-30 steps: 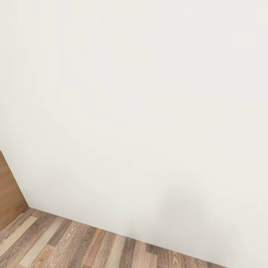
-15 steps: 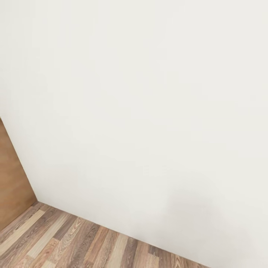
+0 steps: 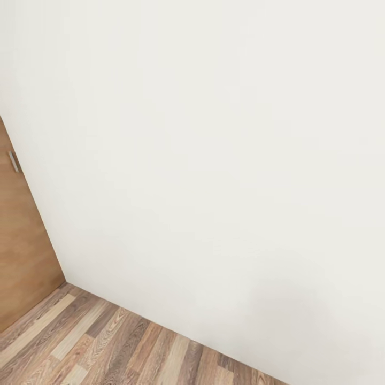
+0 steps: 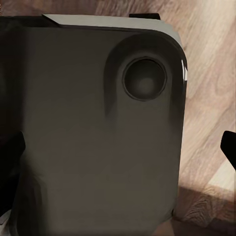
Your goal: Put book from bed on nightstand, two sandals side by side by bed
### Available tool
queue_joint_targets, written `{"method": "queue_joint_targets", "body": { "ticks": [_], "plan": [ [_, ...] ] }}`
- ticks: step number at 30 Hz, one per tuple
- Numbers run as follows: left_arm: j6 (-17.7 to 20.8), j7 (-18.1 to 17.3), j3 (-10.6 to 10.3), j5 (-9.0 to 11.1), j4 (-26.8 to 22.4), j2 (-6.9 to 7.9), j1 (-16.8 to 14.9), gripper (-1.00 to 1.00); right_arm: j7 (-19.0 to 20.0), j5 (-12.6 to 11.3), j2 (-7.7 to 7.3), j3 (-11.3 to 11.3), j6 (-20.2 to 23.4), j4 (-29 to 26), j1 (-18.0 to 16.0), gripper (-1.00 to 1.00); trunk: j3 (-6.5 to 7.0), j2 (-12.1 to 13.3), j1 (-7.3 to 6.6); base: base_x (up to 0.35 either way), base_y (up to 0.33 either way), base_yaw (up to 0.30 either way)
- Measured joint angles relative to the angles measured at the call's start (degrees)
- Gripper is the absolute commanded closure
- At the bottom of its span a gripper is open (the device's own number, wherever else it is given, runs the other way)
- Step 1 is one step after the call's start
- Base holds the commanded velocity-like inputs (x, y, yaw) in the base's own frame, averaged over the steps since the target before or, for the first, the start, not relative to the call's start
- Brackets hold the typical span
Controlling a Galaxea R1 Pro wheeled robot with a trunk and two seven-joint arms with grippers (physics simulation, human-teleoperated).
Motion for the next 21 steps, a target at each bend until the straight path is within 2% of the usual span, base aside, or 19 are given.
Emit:
{"method": "queue_joint_targets", "body": {
  "ticks": [10,21],
  "plan": [
    [0.0,0.0,0.0,0.0,0.0,0.00,0.0,-1.00,0.0,0.1,0.00,0.0,0.0,0.0,0.0,-1.00,0.00,0.0,0.00,0.000,-0.002,0.118],
    [0.0,0.0,0.0,0.0,0.0,0.05,0.0,-1.00,0.0,0.1,-0.02,0.0,0.1,0.0,0.0,-1.00,0.00,0.0,0.00,0.000,0.000,0.027]
  ]
}}
